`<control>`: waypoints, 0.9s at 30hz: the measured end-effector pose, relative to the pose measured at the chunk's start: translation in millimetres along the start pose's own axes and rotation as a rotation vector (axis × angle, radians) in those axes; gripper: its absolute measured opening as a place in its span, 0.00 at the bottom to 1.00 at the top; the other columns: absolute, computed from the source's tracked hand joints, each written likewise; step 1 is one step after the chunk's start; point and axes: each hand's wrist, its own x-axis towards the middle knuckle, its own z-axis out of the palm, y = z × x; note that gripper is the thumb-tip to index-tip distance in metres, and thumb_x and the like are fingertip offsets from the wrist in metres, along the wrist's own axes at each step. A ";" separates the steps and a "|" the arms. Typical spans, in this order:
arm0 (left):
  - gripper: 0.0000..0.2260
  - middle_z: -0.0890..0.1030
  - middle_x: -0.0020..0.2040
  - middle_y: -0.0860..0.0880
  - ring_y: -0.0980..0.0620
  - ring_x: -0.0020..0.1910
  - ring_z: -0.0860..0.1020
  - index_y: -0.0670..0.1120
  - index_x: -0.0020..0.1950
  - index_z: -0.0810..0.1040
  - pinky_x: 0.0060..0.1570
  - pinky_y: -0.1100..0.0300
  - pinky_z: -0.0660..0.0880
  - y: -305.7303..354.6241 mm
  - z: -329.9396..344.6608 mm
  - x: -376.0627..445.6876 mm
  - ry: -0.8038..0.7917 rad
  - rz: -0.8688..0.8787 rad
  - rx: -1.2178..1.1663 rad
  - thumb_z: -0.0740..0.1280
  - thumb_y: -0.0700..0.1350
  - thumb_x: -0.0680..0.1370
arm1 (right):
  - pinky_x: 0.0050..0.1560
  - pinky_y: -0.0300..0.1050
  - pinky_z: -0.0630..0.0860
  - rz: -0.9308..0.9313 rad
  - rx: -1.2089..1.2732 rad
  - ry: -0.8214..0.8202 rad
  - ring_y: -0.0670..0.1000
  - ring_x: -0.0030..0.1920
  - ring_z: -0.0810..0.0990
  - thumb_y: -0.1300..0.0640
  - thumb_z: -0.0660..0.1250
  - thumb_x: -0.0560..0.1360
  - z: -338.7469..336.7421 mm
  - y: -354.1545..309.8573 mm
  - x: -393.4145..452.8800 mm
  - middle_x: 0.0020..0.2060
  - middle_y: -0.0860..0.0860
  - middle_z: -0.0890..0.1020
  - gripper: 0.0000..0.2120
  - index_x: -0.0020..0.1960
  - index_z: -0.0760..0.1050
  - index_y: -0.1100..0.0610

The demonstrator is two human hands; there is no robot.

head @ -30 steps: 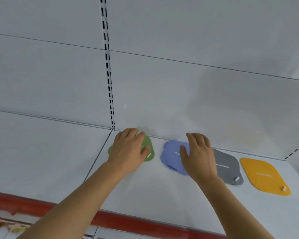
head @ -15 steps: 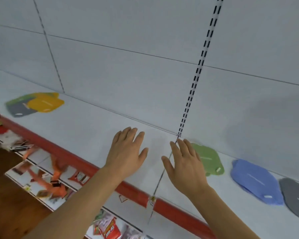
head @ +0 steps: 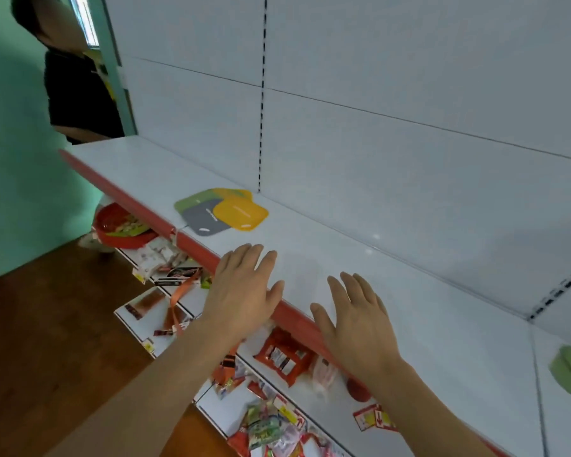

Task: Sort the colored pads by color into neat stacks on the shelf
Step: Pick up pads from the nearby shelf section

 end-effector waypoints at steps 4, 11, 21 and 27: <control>0.27 0.78 0.71 0.42 0.39 0.70 0.75 0.45 0.73 0.76 0.69 0.41 0.73 -57.0 14.5 19.0 -0.012 -0.050 -0.001 0.57 0.59 0.80 | 0.79 0.58 0.62 -0.045 0.007 -0.019 0.59 0.81 0.61 0.34 0.47 0.82 21.1 -44.0 51.9 0.79 0.56 0.68 0.35 0.79 0.66 0.54; 0.28 0.78 0.68 0.44 0.39 0.67 0.77 0.46 0.73 0.74 0.64 0.41 0.75 -140.5 45.1 91.7 -0.098 -0.058 0.027 0.54 0.61 0.80 | 0.73 0.61 0.70 -0.056 0.064 -0.045 0.63 0.77 0.67 0.34 0.49 0.81 65.7 -86.8 155.2 0.74 0.59 0.74 0.35 0.75 0.71 0.57; 0.33 0.80 0.67 0.44 0.39 0.65 0.77 0.46 0.73 0.74 0.62 0.44 0.77 -230.2 79.2 192.4 -0.171 -0.060 0.008 0.51 0.64 0.78 | 0.71 0.59 0.71 -0.003 0.051 -0.097 0.62 0.75 0.68 0.33 0.46 0.78 101.3 -111.8 267.0 0.73 0.58 0.73 0.39 0.76 0.69 0.57; 0.23 0.78 0.57 0.45 0.42 0.57 0.77 0.46 0.56 0.78 0.52 0.49 0.77 -272.8 93.9 235.5 -0.276 0.045 -0.056 0.61 0.65 0.81 | 0.76 0.57 0.64 0.108 0.044 -0.172 0.59 0.79 0.61 0.28 0.49 0.74 113.0 -129.9 311.9 0.78 0.53 0.66 0.43 0.81 0.59 0.52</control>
